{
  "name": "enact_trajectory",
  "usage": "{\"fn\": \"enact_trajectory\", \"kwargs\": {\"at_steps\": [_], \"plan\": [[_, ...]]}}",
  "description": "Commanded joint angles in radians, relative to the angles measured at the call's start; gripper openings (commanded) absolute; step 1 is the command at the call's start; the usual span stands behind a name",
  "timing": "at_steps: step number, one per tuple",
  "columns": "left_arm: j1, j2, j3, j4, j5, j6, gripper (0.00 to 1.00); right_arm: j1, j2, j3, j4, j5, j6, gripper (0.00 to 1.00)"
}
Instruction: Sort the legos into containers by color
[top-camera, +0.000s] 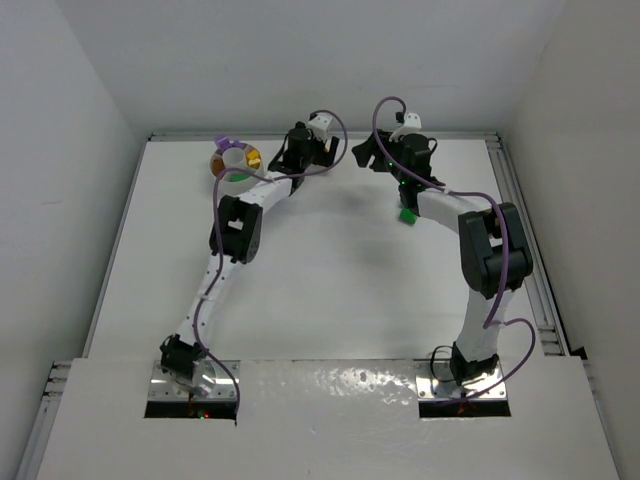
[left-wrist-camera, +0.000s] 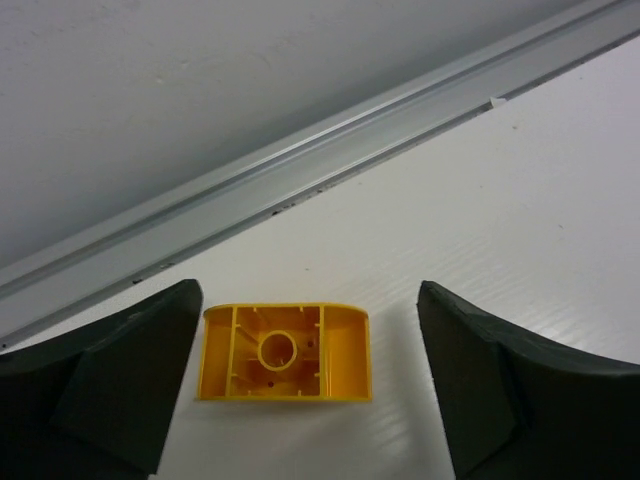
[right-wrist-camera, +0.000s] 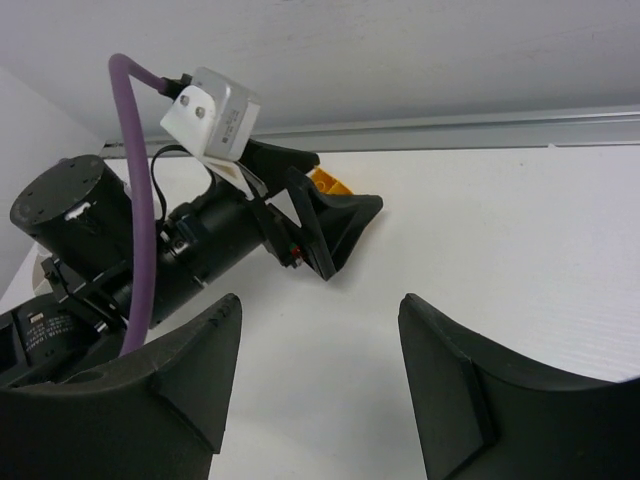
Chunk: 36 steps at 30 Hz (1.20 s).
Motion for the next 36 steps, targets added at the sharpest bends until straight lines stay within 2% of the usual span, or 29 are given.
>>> {"fn": "enact_trajectory", "kwargs": {"at_steps": [1, 3, 8, 10, 14, 17, 22, 24, 30, 33, 34, 36], "plan": [[-0.013, -0.006, 0.059, -0.001, -0.057, 0.035, 0.83, -0.001, -0.038, 0.04, 0.027, -0.01, -0.011, 0.63], [-0.013, -0.009, 0.054, 0.006, -0.072, 0.028, 0.74, 0.0, -0.043, 0.039, 0.024, -0.009, -0.015, 0.63], [-0.011, -0.015, 0.044, 0.011, -0.065, 0.024, 0.74, -0.001, -0.055, 0.031, 0.022, -0.005, -0.027, 0.64], [-0.01, -0.029, 0.022, 0.002, -0.045, 0.018, 0.75, 0.0, -0.057, 0.03, 0.021, -0.004, -0.03, 0.64], [-0.011, -0.108, -0.073, -0.021, -0.008, 0.041, 0.85, -0.001, -0.063, 0.031, 0.018, -0.001, -0.039, 0.64], [-0.007, -0.144, -0.16, 0.0, 0.011, 0.084, 0.85, -0.001, -0.064, 0.031, 0.016, 0.002, -0.042, 0.64], [0.004, -0.155, -0.17, 0.052, 0.04, 0.089, 0.7, -0.001, -0.074, 0.022, 0.019, 0.007, -0.038, 0.64], [0.006, -0.156, -0.173, 0.078, 0.044, 0.089, 0.67, -0.001, -0.086, 0.011, 0.018, 0.007, -0.044, 0.64], [0.006, -0.181, -0.223, 0.149, 0.159, 0.144, 0.54, -0.001, -0.123, -0.015, -0.001, 0.016, -0.07, 0.64], [0.015, -0.23, -0.285, 0.19, 0.225, 0.156, 0.39, -0.001, -0.146, -0.029, -0.014, 0.018, -0.083, 0.64], [0.022, -0.253, -0.286, 0.18, 0.236, 0.146, 0.29, -0.001, -0.159, -0.039, -0.027, 0.022, -0.09, 0.64], [0.033, -0.279, -0.285, 0.16, 0.264, 0.124, 0.24, -0.001, -0.176, -0.055, -0.031, 0.028, -0.093, 0.64]]}}
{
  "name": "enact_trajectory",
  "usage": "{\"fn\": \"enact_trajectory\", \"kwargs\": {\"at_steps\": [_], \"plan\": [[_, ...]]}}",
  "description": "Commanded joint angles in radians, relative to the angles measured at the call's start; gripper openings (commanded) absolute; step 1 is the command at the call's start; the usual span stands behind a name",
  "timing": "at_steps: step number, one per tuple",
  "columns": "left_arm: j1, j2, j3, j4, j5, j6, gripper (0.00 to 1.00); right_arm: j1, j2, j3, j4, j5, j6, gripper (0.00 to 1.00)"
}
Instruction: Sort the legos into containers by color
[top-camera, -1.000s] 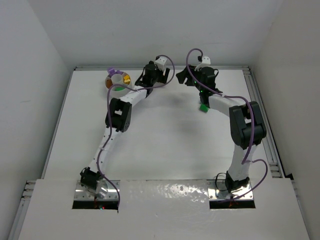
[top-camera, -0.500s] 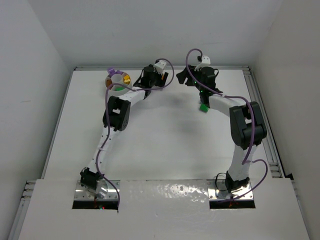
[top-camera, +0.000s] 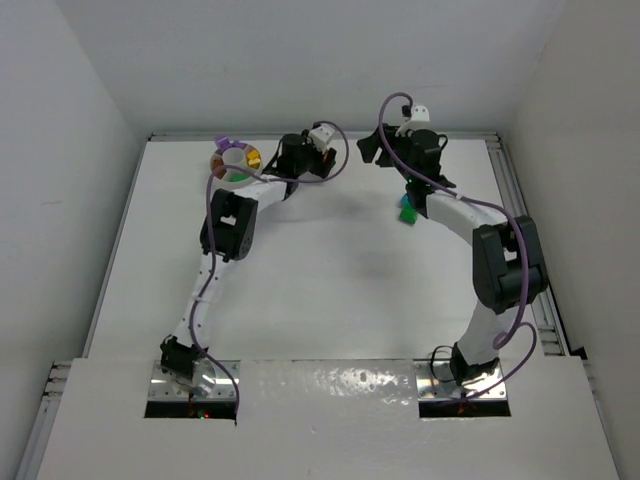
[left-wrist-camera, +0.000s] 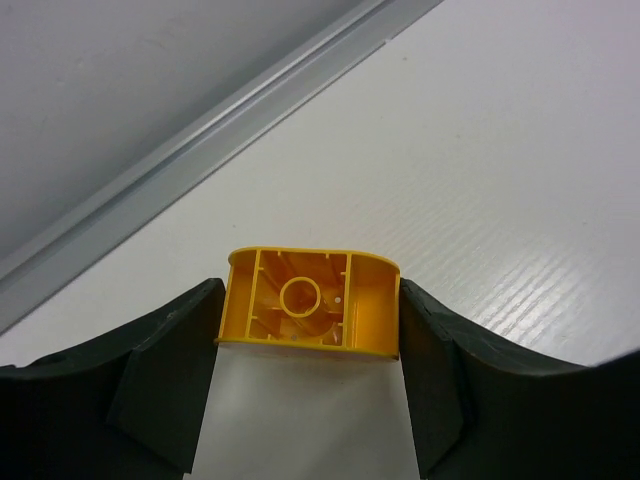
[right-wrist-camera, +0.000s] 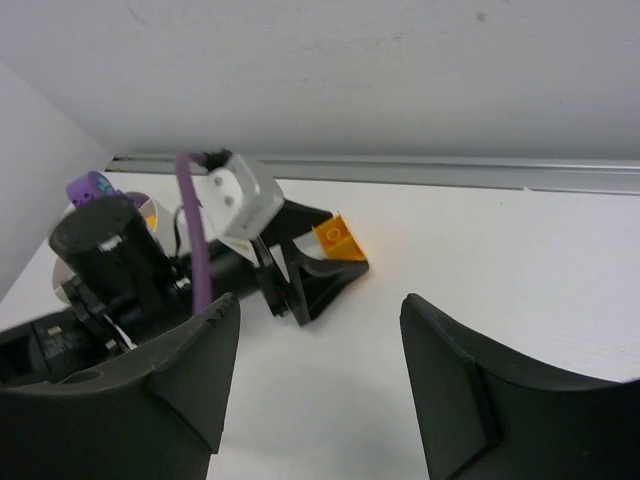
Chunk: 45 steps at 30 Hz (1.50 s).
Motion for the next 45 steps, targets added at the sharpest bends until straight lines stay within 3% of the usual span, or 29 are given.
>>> {"fn": "enact_trajectory", "kwargs": {"at_steps": [1, 4, 7, 12, 18, 29, 33, 39, 45], "plan": [[0.039, -0.151, 0.006, 0.04, 0.092, -0.023, 0.22, -0.001, -0.064, -0.033, -0.002, 0.016, -0.032, 0.64], [0.082, -0.239, 0.011, -0.015, 0.124, -0.086, 0.09, -0.001, -0.099, -0.064, -0.016, 0.005, -0.032, 0.64], [0.111, -0.324, 0.011, -0.101, 0.196, -0.103, 0.04, -0.001, -0.114, -0.082, -0.014, -0.018, -0.04, 0.64], [0.195, -0.453, -0.021, -0.272, 0.242, -0.093, 0.03, 0.0, -0.127, -0.099, -0.019, -0.076, -0.067, 0.64], [0.225, -0.64, -0.244, -0.397, 0.204, 0.094, 0.02, 0.0, -0.142, -0.13, 0.01, -0.104, -0.077, 0.64], [0.246, -0.766, -0.325, -0.569, 0.031, 0.255, 0.0, 0.0, -0.194, -0.182, 0.013, -0.127, -0.069, 0.64], [0.261, -0.836, -0.394, -0.554, -0.061, 0.212, 0.0, 0.0, -0.199, -0.197, 0.027, -0.124, -0.054, 0.64], [0.303, -0.852, -0.44, -0.538, -0.312, 0.112, 0.0, 0.0, -0.193, -0.191, 0.041, -0.124, -0.034, 0.64], [0.307, -0.847, -0.468, -0.567, -0.394, 0.083, 0.0, 0.0, -0.19, -0.18, 0.035, -0.122, -0.031, 0.64]]}}
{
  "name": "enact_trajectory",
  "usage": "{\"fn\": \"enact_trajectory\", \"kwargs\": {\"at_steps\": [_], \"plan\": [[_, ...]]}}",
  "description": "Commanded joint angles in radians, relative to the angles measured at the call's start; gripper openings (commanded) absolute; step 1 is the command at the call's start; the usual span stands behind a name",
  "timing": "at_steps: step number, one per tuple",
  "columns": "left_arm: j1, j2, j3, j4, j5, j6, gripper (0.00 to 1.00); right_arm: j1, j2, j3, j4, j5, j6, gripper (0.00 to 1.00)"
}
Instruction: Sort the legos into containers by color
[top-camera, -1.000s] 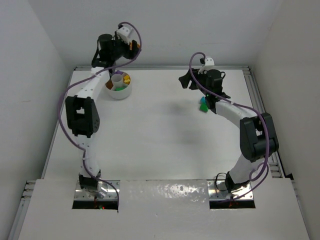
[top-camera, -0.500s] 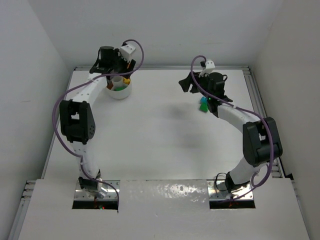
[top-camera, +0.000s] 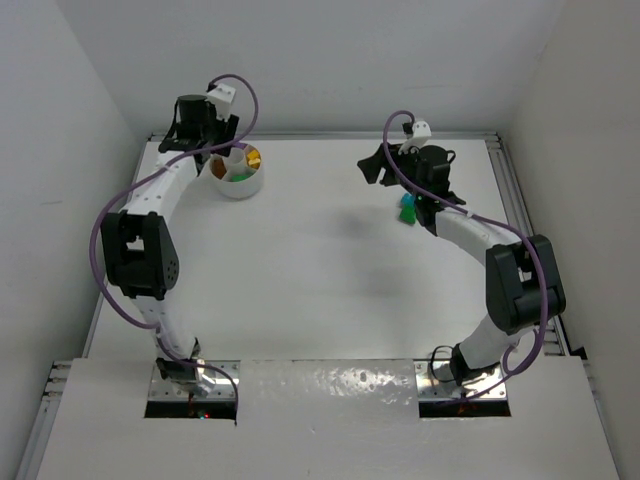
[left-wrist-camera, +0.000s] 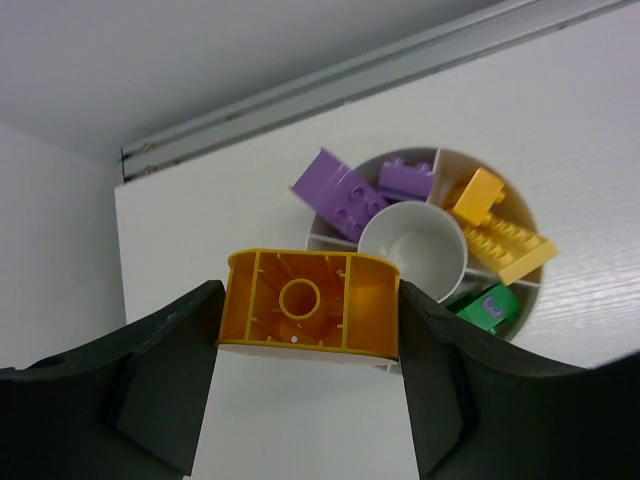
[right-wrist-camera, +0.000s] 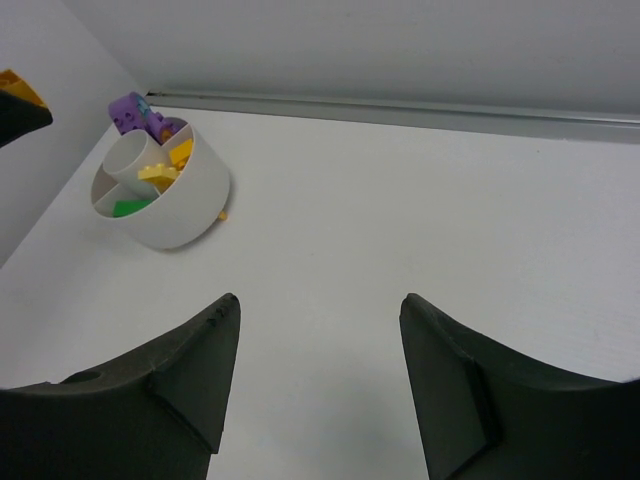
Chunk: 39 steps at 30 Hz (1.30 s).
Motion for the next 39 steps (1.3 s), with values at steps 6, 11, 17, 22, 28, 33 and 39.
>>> {"fn": "enact_trajectory", "kwargs": {"at_steps": [6, 11, 17, 22, 28, 33, 39], "plan": [[0.026, -0.058, -0.045, -0.072, -0.164, -0.136, 0.0, 0.0, -0.042, 0.004, 0.026, -0.004, -0.001, 0.64], [0.028, -0.126, -0.154, -0.061, -0.163, -0.15, 0.0, 0.0, -0.046, -0.004, 0.027, 0.007, 0.003, 0.64], [0.054, -0.065, -0.168, -0.038, -0.209, -0.187, 0.0, 0.0, -0.05, 0.0, 0.023, 0.005, 0.003, 0.64], [0.095, -0.06, -0.107, -0.157, -0.082, -0.201, 0.0, 0.0, -0.059, -0.012, 0.004, 0.013, -0.006, 0.64], [0.065, -0.147, -0.294, -0.009, -0.026, -0.136, 0.0, 0.0, -0.052, -0.029, 0.045, 0.022, 0.025, 0.64], [0.065, -0.112, -0.306, 0.135, -0.027, -0.018, 0.0, 0.0, -0.049, -0.012, 0.024, 0.019, 0.017, 0.64], [0.065, -0.075, -0.306, 0.183, -0.001, 0.042, 0.0, 0.0, -0.055, -0.029, 0.019, 0.025, 0.017, 0.64]]}}
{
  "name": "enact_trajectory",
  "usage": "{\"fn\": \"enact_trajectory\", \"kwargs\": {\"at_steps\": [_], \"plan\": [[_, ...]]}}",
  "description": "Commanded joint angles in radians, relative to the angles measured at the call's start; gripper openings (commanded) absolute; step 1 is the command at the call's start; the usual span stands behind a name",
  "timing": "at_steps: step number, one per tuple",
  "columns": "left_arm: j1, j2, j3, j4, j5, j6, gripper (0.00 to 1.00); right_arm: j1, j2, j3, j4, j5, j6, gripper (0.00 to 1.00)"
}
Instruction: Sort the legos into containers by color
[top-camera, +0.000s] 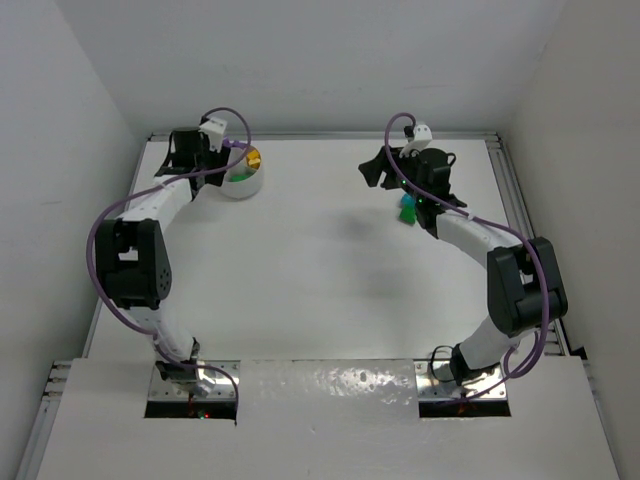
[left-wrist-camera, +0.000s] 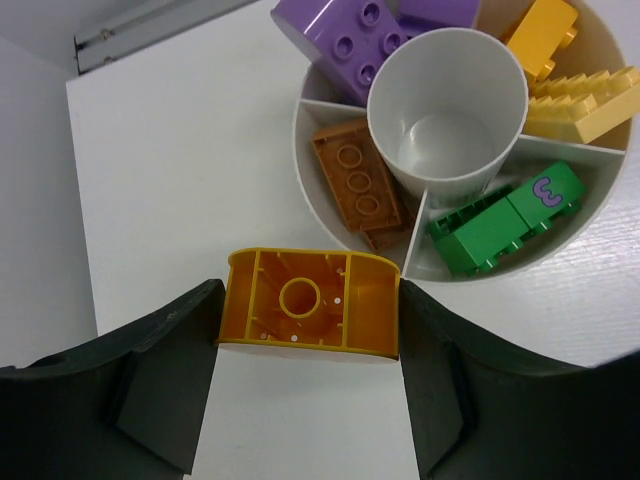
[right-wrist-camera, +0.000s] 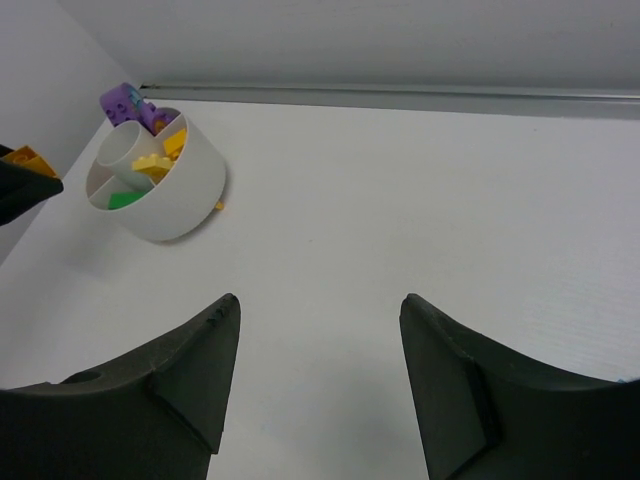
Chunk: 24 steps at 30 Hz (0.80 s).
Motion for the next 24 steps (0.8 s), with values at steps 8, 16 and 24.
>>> {"fn": "enact_trajectory", "kwargs": {"at_steps": [8, 16, 24], "plan": [[-0.036, 0.075, 0.018, 0.096, 0.027, 0.087, 0.0, 0.0, -0.03, 0.006, 0.034, 0.024, -0.002, 0.64], [-0.036, 0.167, 0.141, 0.047, 0.026, 0.109, 0.0, 0.0, -0.034, 0.009, 0.017, 0.027, -0.013, 0.64], [-0.03, 0.198, 0.121, 0.066, -0.06, 0.153, 0.0, 0.0, -0.046, 0.012, -0.003, 0.059, -0.048, 0.64]]}}
